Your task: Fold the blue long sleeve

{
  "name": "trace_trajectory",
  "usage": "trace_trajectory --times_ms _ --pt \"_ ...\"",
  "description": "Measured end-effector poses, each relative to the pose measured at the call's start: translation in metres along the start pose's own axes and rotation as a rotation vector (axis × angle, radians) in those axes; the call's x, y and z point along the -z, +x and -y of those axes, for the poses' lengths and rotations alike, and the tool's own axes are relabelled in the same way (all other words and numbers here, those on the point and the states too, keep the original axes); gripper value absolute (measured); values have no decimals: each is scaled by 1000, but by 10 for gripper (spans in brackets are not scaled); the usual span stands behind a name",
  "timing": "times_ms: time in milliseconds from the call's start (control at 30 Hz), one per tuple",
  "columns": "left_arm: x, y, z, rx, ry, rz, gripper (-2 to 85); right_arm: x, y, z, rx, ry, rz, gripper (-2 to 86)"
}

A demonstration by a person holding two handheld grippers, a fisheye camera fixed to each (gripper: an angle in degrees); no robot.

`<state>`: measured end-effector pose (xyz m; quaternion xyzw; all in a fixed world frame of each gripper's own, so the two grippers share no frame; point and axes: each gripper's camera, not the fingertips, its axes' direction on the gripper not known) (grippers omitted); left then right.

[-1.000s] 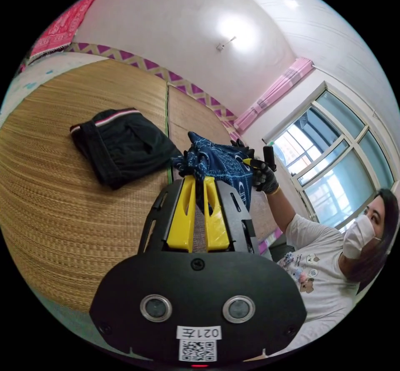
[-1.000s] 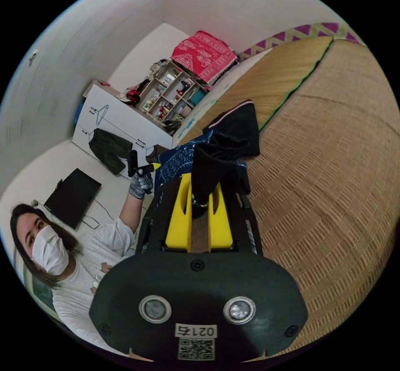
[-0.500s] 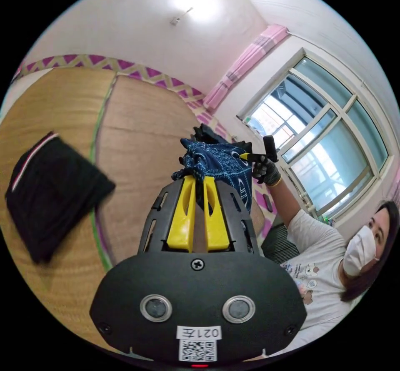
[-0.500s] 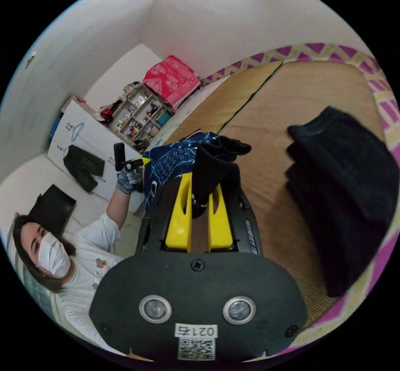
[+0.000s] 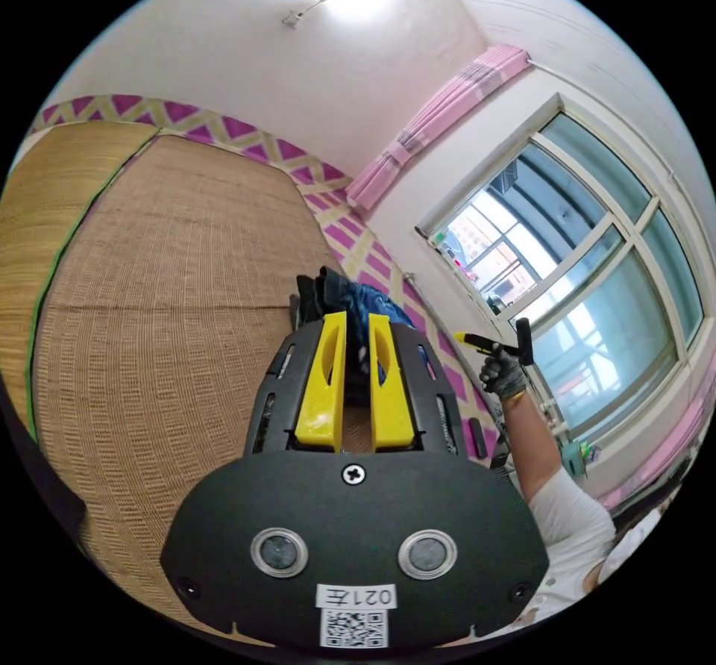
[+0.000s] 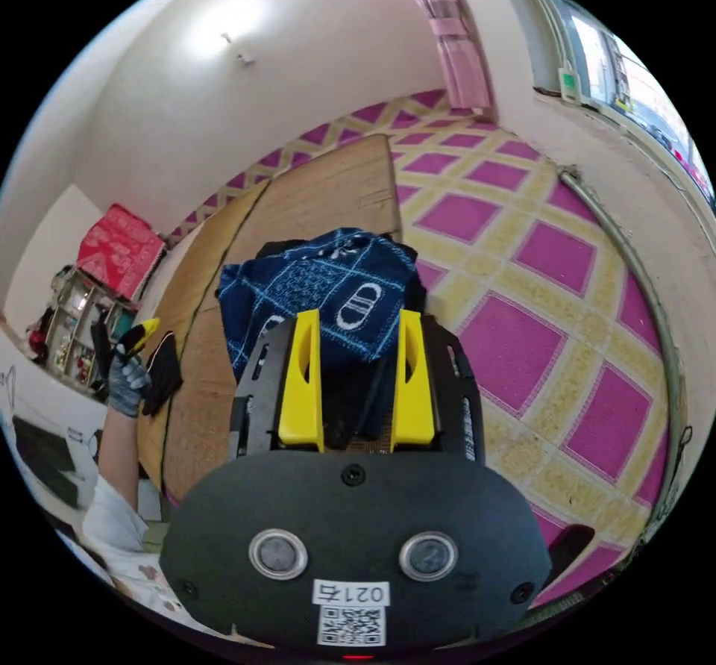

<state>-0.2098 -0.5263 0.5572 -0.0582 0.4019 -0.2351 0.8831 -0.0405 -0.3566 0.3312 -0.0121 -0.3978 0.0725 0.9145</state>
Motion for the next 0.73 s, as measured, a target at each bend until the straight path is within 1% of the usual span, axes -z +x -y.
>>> trace_trajectory --times_ms 133,167,200,267,300,333,367,400,433,467,500,567,600,667,700,733 --pt "35 -6 -84 -53 -63 47 23 8 -83 -61 240 13 195 132" --pt "41 -5 -97 -60 -68 55 23 5 -115 -80 322 -16 261 129" --pt "54 -4 -122 -70 -74 83 24 2 -131 -90 356 -39 292 127" --pt "77 0 -161 -83 -69 150 30 -16 -198 -129 495 -102 428 120" --pt "96 2 -187 -77 -53 210 35 -23 -214 -139 527 -122 464 119" --pt "116 2 -212 -68 -24 262 40 -37 -249 -157 598 -159 546 118" --pt "126 1 -225 -66 -13 290 42 -51 -285 -175 689 -187 670 117" --pt "148 -1 -249 -55 21 349 47 -59 -303 -183 726 -203 731 116" --pt "171 -6 -273 -30 54 392 50 -75 -340 -200 786 -228 792 112" --pt "183 -10 -284 -12 69 405 51 -91 -379 -219 870 -238 792 110" --pt "207 -20 -304 37 100 422 51 -98 -400 -229 921 -238 774 110" --pt "240 -36 -331 116 122 451 49 -130 -481 -272 1143 -208 644 110" --pt "263 -47 -349 163 151 478 46 -138 -500 -283 1195 -196 620 112" --pt "293 -61 -372 212 174 525 37 -175 -571 -320 1332 -166 580 122" --pt "312 -70 -386 242 191 550 36 -184 -588 -329 1367 -166 555 124" --pt "330 -79 -399 259 212 556 36 -204 -621 -347 1432 -158 478 125"
